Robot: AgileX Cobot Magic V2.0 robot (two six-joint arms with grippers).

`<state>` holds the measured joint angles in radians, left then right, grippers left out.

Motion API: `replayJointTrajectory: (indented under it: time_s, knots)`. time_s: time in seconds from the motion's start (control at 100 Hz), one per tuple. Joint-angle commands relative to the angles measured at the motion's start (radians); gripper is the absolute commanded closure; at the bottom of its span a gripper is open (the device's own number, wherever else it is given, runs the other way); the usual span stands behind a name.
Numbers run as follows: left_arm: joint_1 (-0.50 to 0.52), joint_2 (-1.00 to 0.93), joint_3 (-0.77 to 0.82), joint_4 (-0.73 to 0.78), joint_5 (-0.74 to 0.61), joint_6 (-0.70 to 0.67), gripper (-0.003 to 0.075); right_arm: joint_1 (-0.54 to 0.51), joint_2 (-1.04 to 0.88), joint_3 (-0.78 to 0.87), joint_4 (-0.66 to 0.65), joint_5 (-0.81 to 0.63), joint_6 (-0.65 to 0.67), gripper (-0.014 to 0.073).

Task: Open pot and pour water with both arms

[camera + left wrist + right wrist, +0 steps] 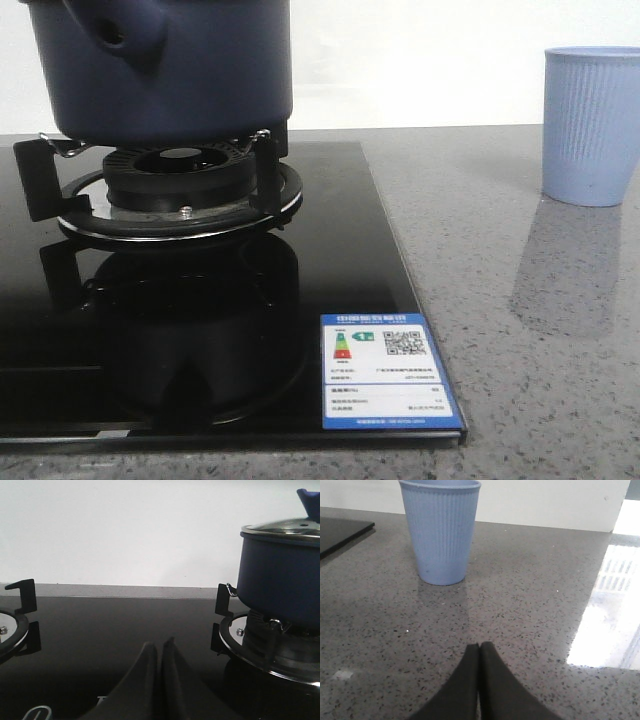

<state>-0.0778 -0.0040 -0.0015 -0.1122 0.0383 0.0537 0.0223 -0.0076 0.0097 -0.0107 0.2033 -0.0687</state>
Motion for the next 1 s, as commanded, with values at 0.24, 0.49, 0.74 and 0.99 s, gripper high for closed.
replayJointTrajectory:
  time_s: [0.24, 0.49, 0.74, 0.99]
  knots:
    - [0.001, -0.024, 0.014, -0.005, -0.074, -0.005, 0.0736, 0.001, -0.023, 0.017, -0.007, -0.078, -0.001, 0.0655]
    - [0.001, -0.024, 0.014, -0.005, -0.074, -0.005, 0.0736, 0.001, -0.023, 0.017, -0.007, -0.080, -0.001, 0.0655]
    - [0.001, -0.024, 0.014, -0.005, -0.078, -0.005, 0.0736, 0.001, -0.023, 0.017, 0.001, -0.088, -0.001, 0.0655]
    - [0.001, -0.024, 0.014, -0.005, -0.080, -0.005, 0.0736, 0.001, -0.023, 0.017, 0.062, -0.089, -0.001, 0.0655]
